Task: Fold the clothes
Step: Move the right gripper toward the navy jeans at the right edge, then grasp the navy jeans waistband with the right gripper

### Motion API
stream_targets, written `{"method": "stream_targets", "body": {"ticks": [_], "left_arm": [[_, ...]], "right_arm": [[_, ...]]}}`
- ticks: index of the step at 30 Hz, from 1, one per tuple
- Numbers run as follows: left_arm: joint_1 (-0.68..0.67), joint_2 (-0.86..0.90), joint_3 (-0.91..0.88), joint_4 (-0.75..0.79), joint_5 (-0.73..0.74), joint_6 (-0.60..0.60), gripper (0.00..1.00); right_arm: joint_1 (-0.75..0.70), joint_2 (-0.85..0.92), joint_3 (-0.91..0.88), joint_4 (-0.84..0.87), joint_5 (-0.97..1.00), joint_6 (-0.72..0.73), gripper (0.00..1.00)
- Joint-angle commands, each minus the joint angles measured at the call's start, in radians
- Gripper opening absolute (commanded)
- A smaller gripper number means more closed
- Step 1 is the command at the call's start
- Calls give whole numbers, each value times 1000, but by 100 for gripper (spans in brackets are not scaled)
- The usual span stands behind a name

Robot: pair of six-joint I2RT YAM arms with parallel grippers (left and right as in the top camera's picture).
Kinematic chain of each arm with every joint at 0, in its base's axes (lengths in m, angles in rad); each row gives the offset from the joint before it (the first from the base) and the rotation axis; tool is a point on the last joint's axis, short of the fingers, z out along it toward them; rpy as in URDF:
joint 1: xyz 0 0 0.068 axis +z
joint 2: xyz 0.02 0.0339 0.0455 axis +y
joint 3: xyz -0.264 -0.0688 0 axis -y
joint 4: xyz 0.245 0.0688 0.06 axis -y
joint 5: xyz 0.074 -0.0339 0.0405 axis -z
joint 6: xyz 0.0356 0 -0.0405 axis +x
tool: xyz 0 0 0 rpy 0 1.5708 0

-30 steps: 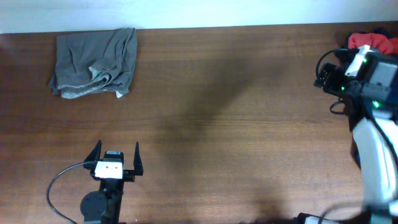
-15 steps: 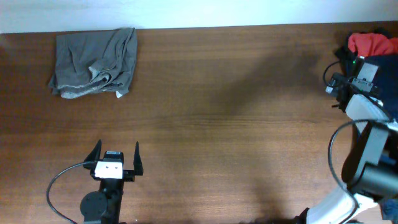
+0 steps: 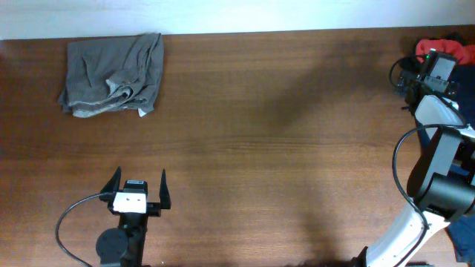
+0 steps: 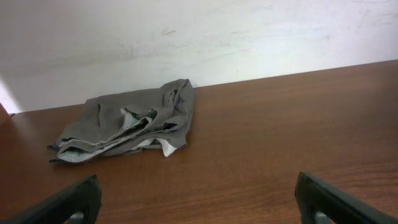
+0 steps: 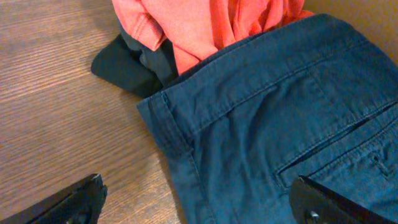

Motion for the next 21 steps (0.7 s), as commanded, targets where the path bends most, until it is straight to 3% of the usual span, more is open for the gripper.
{"method": "stream_targets", "body": {"ticks": [1,21], "left_arm": [[2,-9,-8,2,-11,17,99],[2,-9,-8,2,-11,17,99]], "right_arm": [[0,19,16,21,-19,2,97],[-2,137,16,114,58,2,94]]}}
